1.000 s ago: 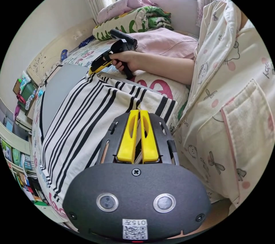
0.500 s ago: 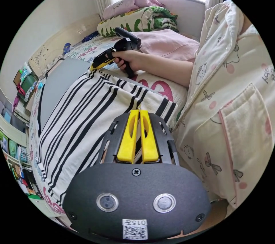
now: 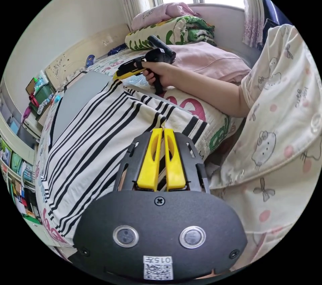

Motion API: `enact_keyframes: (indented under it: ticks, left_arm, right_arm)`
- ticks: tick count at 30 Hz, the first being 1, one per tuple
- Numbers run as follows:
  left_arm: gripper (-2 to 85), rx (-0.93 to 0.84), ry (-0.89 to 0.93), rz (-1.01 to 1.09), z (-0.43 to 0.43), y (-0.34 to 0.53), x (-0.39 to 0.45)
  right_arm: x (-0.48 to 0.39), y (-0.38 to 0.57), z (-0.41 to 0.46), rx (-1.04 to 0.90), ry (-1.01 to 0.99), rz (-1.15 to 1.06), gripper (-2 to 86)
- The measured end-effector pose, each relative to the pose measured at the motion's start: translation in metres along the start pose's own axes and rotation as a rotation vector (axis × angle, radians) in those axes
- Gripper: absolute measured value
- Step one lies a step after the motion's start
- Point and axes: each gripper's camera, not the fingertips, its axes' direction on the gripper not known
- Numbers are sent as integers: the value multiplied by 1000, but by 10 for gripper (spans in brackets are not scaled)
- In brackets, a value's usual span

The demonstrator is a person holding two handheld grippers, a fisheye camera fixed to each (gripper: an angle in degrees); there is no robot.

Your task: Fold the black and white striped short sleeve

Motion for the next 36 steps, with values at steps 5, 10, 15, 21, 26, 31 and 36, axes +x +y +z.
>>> enact_keyframes:
  ticks: [5,10,15,21,26,31,36]
  left_arm:
    - [2,107,-28,-51,2,47,12]
    - [1,144,-39,-59,7,69,22]
    - [-1,189,-66,-106,15,86,36]
    - [12,200,-25,-73,30,86,34]
    - [67,86,120,72,1,16,-25]
    - [74,183,-72,25,-39,-35,-89]
    - [89,80,5,-12,28,-111,-130]
  right_arm:
    - [-18,52,-54,241,216,-89,-4]
    - [-65,147,-72,386,500,-124,-2]
    - [-113,246,-85,478,591,-227,10]
    - [-107,269,-107,176,288,-288,91]
    - [-52,320,-127,125,264,-225,110]
    - [-8,372,-135,65,340,-234,134]
    - [29,410,-123,-112,312,-298,154]
